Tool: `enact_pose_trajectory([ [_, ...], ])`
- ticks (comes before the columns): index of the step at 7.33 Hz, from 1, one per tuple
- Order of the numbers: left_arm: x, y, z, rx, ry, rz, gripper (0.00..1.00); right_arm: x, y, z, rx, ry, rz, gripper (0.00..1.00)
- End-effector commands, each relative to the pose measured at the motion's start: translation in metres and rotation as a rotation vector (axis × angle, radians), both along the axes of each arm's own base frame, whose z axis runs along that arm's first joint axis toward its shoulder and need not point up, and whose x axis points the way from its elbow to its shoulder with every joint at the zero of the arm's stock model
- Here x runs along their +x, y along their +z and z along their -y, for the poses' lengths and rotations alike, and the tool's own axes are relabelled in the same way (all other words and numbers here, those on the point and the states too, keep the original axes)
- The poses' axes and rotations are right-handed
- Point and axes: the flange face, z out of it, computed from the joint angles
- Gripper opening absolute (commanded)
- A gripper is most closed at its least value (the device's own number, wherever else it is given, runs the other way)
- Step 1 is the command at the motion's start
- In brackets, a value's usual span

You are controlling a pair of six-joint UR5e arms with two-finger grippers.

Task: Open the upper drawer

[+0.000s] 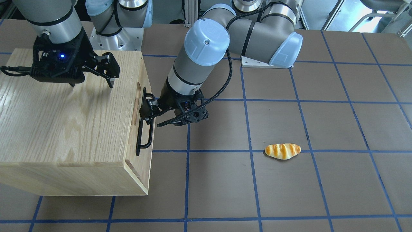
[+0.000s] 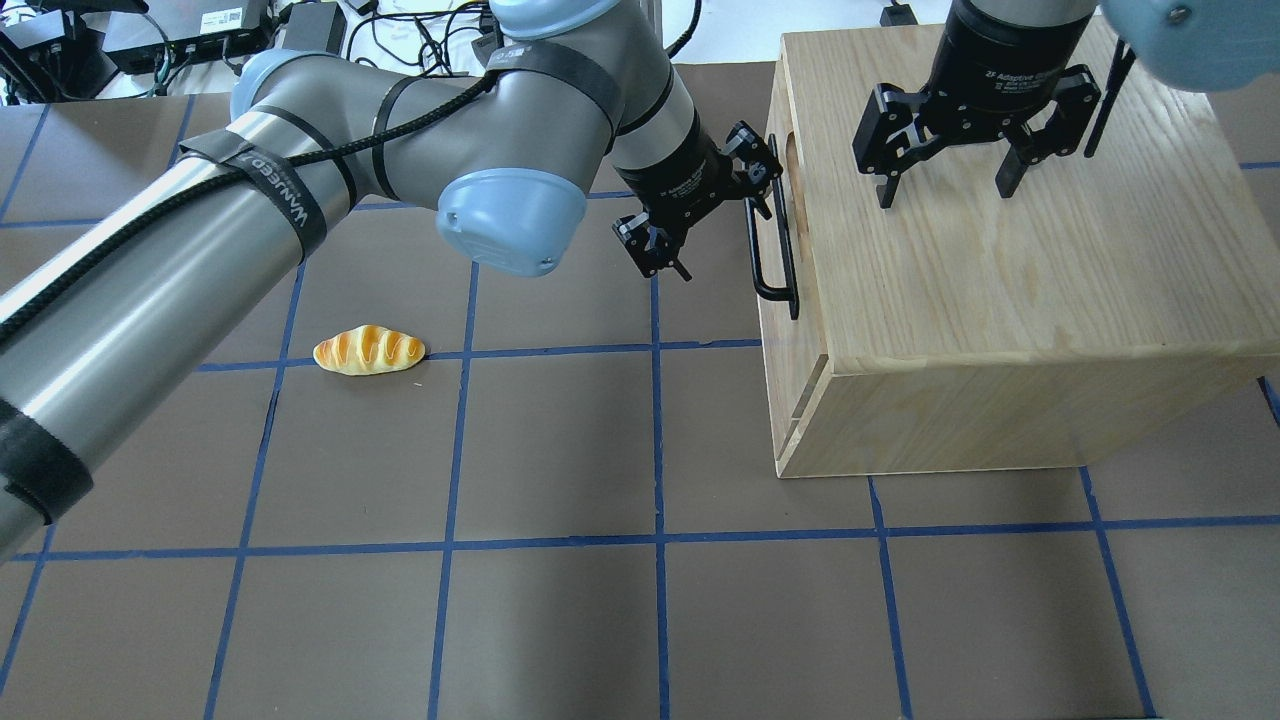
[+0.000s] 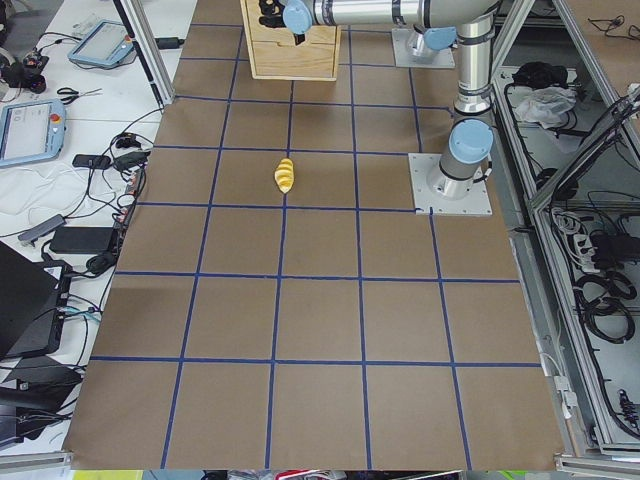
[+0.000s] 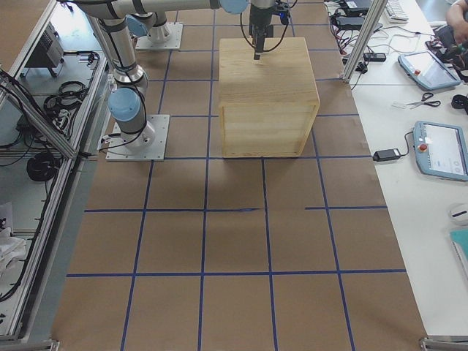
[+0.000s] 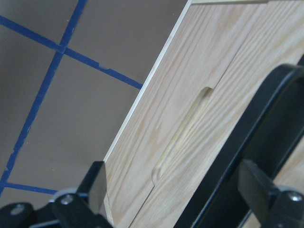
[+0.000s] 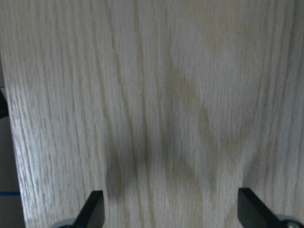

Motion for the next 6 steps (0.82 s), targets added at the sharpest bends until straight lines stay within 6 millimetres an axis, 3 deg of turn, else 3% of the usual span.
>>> enact_pose_trajectory([
  [1,0.001,-0.002,0.000,-0.038,-0.078,0.034,1.00,0.000,0.000,0.000,0.000,0.000,0.000,1.00],
  [3,0.002,0.002,-0.002,-0.065,-0.129,0.036,1.00,0.000,0.000,0.000,0.000,-0.001,0.000,1.00],
  [4,0.006,0.014,-0.007,-0.096,-0.174,0.035,1.00,0.000,0.000,0.000,0.000,0.000,0.000,1.00],
  [6,0.010,0.010,-0.011,-0.107,-0.225,0.042,1.00,0.000,0.000,0.000,0.000,-0.001,0.000,1.00],
])
